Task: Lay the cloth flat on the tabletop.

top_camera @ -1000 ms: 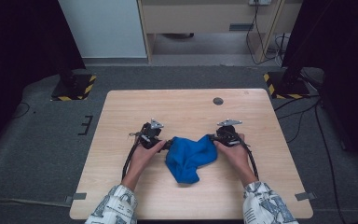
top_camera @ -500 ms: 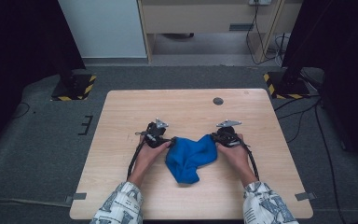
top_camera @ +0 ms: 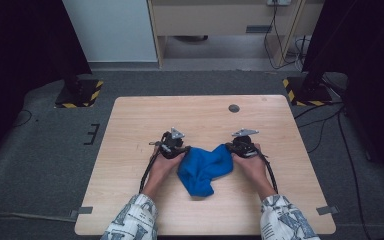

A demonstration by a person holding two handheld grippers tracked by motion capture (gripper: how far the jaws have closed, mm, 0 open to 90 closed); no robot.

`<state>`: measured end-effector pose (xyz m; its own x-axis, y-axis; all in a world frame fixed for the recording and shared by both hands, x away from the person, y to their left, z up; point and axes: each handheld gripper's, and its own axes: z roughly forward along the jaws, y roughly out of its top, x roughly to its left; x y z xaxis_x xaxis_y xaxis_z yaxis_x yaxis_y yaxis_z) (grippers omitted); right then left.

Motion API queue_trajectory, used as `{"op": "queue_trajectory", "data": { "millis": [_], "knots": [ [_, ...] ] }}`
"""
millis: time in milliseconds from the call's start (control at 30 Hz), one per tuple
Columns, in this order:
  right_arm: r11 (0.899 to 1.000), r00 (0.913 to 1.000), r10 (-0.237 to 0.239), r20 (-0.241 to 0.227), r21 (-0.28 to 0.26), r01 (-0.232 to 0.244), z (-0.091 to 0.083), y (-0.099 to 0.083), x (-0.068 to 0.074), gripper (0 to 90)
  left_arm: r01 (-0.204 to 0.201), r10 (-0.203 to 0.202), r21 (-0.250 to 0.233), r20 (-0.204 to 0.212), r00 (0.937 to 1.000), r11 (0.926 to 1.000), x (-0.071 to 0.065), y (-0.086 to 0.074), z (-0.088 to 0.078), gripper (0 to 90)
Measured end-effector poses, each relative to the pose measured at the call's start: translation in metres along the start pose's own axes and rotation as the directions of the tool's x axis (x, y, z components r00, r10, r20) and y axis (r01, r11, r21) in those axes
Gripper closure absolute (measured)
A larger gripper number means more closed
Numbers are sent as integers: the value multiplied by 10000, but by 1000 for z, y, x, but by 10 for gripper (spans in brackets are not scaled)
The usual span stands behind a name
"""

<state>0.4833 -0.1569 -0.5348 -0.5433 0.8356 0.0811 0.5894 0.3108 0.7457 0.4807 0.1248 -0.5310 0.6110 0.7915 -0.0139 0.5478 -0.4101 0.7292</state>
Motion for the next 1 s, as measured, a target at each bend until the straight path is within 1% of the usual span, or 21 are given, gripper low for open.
{"op": "queue_trajectory", "data": {
  "millis": [67,133,233,300,367,533,633,667,733,800,867,1000],
  "knots": [
    [10000,10000,56,-15,-8,-56,0,0,0,885,-12,13,-69,160,9999,10000,-3,-1,0,692],
    [10000,10000,36,-13,-14,-36,0,0,0,889,-47,51,-154,279,9996,9999,-6,-2,0,737],
    [10000,10000,71,-17,-44,-71,0,-1,0,892,-90,94,-126,333,9994,9999,-8,-1,0,820],
    [10000,10000,54,16,-71,-54,-1,-1,0,894,-1,3,-52,412,9991,10000,-8,-1,-1,864],
    [9998,9999,152,-8,-127,-152,-2,-1,-2,894,-44,45,-31,321,9995,10000,-8,0,-3,873],
    [9988,9995,321,28,-371,-320,-15,-2,-12,895,157,-153,-355,122,9998,9992,-1,-1,-14,879],
    [9982,9992,407,-19,-431,-407,-23,-4,-17,895,251,-250,-444,45,9997,9987,1,-3,-21,881],
    [9983,9993,372,-39,-449,-373,-24,-4,-18,895,263,-263,-473,13,9997,9985,1,-4,-23,881],
    [9975,9991,419,-89,-563,-423,-29,-4,-18,895,337,-340,-616,-45,9994,9975,3,-4,-29,881],
    [9972,9993,350,-142,-657,-359,-33,-1,-17,895,422,-427,-715,-49,9991,9966,4,-4,-33,881],
    [9964,9990,405,-191,-732,-418,-35,1,-15,895,412,-417,-769,-44,9991,9962,5,-4,-36,881],
    [9959,9993,254,-266,-866,-276,-40,4,-12,895,392,-395,-844,-11,9992,9957,5,-3,-39,881]
  ]
}}
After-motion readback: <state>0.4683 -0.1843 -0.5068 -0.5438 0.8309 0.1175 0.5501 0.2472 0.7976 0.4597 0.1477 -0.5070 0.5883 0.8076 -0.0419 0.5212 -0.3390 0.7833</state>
